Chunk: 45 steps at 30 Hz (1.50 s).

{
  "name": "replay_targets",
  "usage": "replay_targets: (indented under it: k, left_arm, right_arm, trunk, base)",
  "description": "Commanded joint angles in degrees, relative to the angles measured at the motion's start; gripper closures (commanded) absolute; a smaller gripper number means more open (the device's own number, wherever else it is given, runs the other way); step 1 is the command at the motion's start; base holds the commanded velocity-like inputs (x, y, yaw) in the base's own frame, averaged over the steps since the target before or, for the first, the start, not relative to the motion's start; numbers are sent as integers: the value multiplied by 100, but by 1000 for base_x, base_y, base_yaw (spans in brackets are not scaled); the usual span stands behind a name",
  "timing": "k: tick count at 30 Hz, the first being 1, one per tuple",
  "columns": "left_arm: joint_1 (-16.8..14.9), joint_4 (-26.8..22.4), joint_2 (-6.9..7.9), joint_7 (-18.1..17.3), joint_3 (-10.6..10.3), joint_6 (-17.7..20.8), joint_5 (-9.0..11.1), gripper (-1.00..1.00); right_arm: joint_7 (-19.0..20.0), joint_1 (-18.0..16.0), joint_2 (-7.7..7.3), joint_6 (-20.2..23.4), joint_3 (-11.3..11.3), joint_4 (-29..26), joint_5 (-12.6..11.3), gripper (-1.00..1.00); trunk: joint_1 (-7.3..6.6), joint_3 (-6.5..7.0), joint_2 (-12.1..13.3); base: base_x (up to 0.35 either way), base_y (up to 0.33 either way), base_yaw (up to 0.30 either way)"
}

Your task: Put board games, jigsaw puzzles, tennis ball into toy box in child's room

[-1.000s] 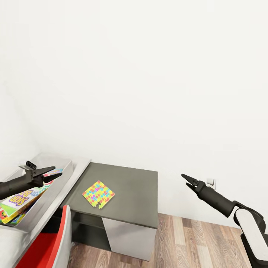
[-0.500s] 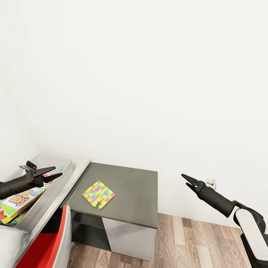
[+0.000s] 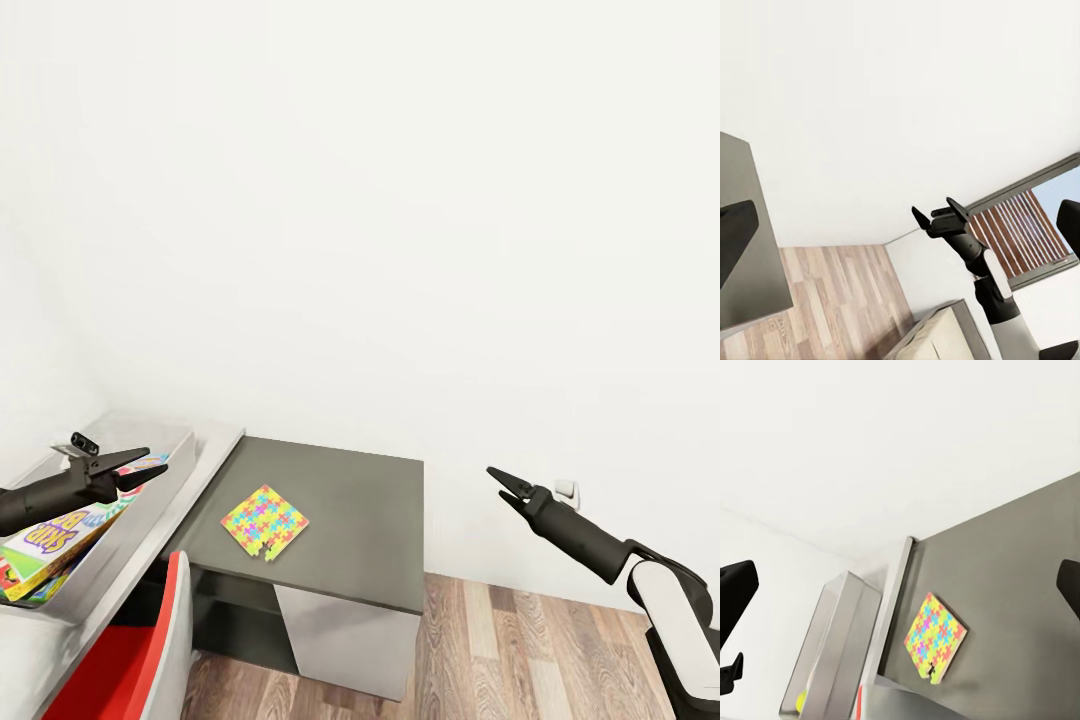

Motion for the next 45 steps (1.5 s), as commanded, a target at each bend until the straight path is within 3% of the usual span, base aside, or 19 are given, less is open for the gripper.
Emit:
replay_targets:
  k: [1, 27, 45]
  left_arm:
    - [-5, 0, 2, -15, -4, 60, 6, -100]
    - [-5, 0, 0, -11, -7, 28, 6, -100]
    - [-5, -14, 2, -5, -6, 25, 4, -100]
  right_arm:
    - [21, -6, 1, 31, -11, 0, 9, -100]
    - [26, -6, 97, -117, -12, 1, 34, -100]
    - [28, -6, 98, -119, -12, 85, 23, -100]
  trunk:
    - [3, -12, -12]
    - [3, -8, -12]
    - [3, 127, -12]
  base:
    - [0, 0, 0]
    - [44, 0, -4]
    - [89, -70, -136]
